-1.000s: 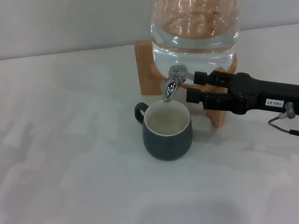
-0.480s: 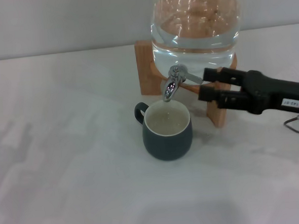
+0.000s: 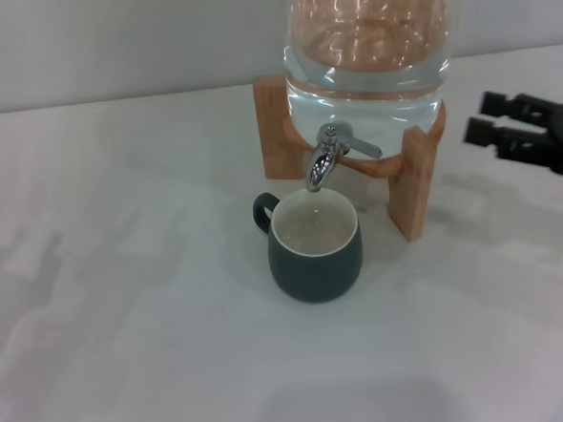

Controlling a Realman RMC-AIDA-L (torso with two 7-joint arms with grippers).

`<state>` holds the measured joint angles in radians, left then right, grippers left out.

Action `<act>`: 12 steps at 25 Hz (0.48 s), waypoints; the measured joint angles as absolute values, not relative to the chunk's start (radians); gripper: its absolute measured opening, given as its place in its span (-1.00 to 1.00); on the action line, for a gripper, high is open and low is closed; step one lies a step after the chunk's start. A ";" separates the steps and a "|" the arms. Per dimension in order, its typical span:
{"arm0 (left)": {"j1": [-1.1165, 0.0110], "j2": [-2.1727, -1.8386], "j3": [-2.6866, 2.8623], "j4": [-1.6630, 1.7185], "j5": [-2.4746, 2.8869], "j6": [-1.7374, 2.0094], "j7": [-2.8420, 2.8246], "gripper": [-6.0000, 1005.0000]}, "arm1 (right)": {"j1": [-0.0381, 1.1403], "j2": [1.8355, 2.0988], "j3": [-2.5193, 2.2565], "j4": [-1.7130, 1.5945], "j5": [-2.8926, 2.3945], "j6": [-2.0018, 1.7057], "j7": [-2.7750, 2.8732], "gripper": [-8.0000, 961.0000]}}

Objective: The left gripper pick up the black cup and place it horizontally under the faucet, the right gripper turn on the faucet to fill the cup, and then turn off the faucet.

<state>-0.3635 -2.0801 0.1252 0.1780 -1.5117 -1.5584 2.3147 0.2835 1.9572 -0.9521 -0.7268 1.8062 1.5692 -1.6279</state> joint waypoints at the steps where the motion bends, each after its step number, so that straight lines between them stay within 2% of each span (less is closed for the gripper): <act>1: -0.363 -2.080 0.125 0.178 -1.511 -1.558 2.315 0.00 | 0.281 1.956 -0.927 -0.727 1.791 1.569 -1.628 0.75; 7: -0.359 -2.080 0.128 0.178 -1.508 -1.559 2.315 0.00 | 0.265 1.945 -0.735 -0.730 1.683 1.559 -1.631 0.75; 12: -0.356 -2.080 0.129 0.186 -1.492 -1.559 2.302 0.00 | 0.262 1.925 -0.572 -0.734 1.619 1.548 -1.636 0.75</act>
<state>-0.3563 -2.0801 0.1289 0.1856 -1.4923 -1.5586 2.3017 0.2623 1.9253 -0.5717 -0.7341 1.6190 1.5476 -1.6362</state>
